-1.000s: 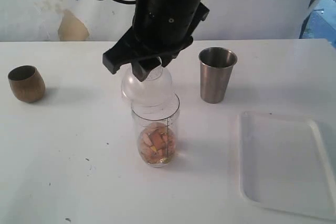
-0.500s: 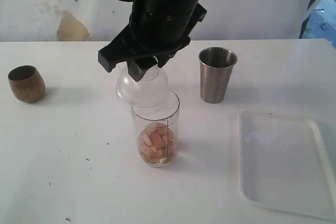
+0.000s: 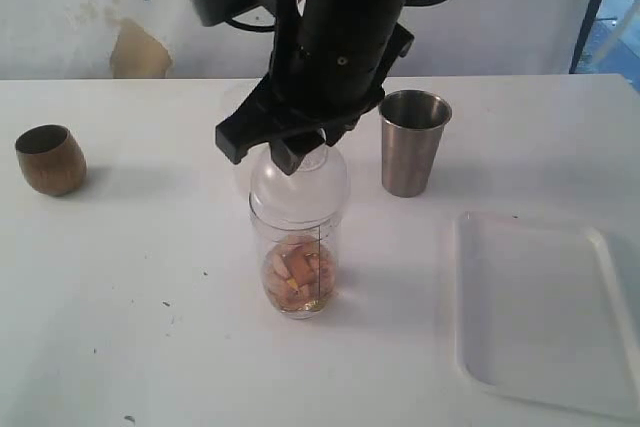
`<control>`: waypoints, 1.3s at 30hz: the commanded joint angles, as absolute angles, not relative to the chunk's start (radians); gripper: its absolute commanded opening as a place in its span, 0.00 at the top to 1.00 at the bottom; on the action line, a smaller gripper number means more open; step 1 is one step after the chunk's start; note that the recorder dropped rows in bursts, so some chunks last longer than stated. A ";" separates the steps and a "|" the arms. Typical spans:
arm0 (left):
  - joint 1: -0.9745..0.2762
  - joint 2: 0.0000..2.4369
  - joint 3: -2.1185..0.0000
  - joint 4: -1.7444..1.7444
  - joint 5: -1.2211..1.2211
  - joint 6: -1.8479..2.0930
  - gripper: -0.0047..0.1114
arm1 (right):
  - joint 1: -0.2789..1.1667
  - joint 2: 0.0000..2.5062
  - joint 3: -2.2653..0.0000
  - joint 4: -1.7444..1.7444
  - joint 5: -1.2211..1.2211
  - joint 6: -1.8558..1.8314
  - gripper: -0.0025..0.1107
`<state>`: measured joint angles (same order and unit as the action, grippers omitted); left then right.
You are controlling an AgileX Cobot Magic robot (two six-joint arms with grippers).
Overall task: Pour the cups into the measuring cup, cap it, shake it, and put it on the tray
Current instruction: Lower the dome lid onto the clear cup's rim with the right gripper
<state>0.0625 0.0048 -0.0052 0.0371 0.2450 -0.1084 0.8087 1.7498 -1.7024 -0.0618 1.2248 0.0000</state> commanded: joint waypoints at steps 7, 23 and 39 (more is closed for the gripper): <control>0.065 0.000 0.000 0.034 0.243 -0.108 0.96 | 0.807 1.749 -1.723 -0.073 1.221 -0.018 0.98; 0.065 0.000 0.000 0.034 0.243 -0.108 0.96 | 0.807 1.779 -1.723 -0.073 1.221 -0.022 0.98; 0.065 0.000 0.000 0.034 0.243 -0.108 0.96 | 0.807 1.793 -1.723 -0.070 1.221 -0.022 0.98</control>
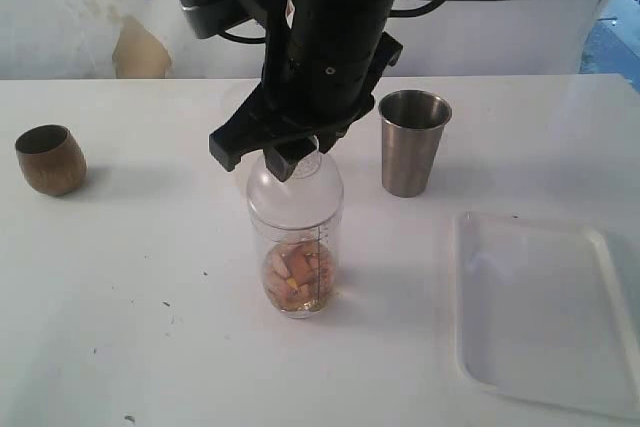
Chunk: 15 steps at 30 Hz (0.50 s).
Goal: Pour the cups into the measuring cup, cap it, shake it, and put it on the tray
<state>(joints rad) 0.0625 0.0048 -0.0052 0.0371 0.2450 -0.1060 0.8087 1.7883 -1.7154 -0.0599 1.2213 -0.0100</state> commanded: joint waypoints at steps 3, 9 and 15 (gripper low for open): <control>0.065 0.000 0.000 0.034 0.243 -0.108 0.96 | 0.807 1.806 -1.721 -0.070 1.221 -0.022 0.98; 0.065 0.000 0.000 0.034 0.243 -0.108 0.96 | 0.807 1.827 -1.721 -0.059 1.221 -0.022 0.98; 0.065 0.000 0.000 0.034 0.243 -0.108 0.96 | 0.807 1.827 -1.721 -0.059 1.221 -0.022 0.98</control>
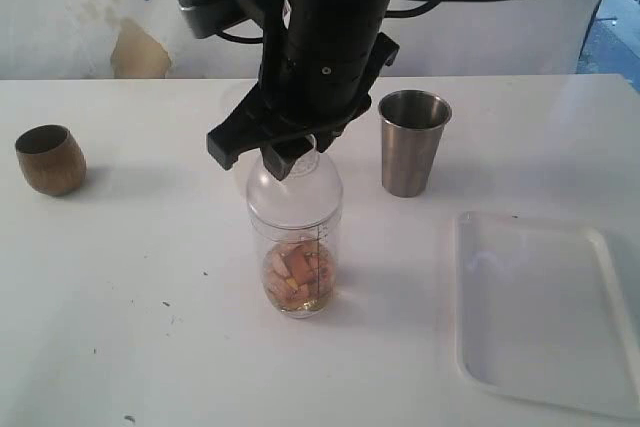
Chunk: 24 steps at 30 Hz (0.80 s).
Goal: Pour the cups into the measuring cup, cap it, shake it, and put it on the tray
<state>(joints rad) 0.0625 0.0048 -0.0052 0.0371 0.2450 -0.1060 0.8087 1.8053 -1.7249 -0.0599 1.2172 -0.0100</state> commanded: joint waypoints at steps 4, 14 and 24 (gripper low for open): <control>0.065 0.000 0.000 0.034 0.243 -0.108 0.96 | 0.807 1.827 -1.721 -0.059 1.221 -0.022 0.98; 0.065 0.000 0.000 0.034 0.243 -0.108 0.96 | 0.807 1.844 -1.721 -0.055 1.221 -0.022 0.98; 0.065 0.000 0.000 0.034 0.243 -0.108 0.96 | 0.807 1.875 -1.721 -0.053 1.221 -0.040 0.98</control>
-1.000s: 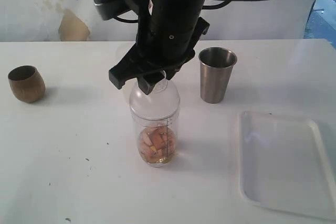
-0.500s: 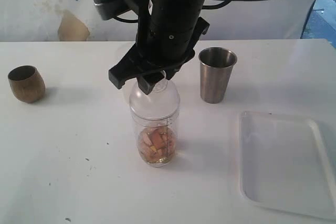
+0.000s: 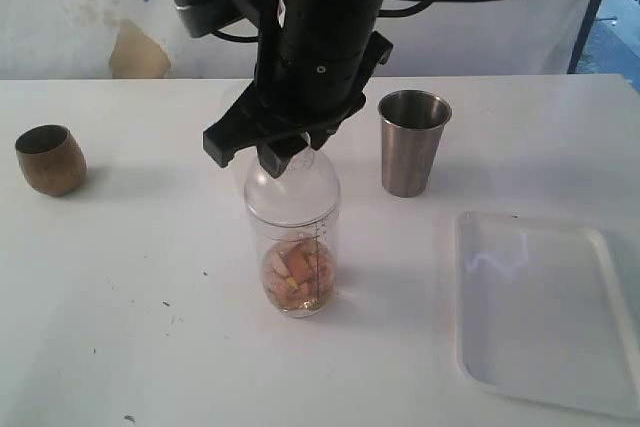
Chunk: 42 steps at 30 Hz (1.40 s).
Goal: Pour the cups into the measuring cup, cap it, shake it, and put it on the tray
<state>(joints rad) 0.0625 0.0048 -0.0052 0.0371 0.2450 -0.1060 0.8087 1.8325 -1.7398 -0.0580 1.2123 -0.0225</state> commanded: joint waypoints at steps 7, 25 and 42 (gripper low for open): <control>0.065 0.000 0.000 0.034 0.243 -0.108 0.96 | 0.807 1.876 -1.720 -0.042 1.221 -0.041 0.98; 0.065 0.000 0.000 0.034 0.243 -0.108 0.96 | 0.807 1.874 -1.722 -0.045 1.221 -0.071 0.45; 0.065 0.000 0.000 0.034 0.243 -0.108 0.96 | 0.807 1.794 -1.723 -0.062 1.221 -0.073 0.36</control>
<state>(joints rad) 0.0625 0.0048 -0.0052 0.0371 0.2450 -0.1060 0.8087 1.8282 -1.7226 -0.0608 1.2173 -0.0624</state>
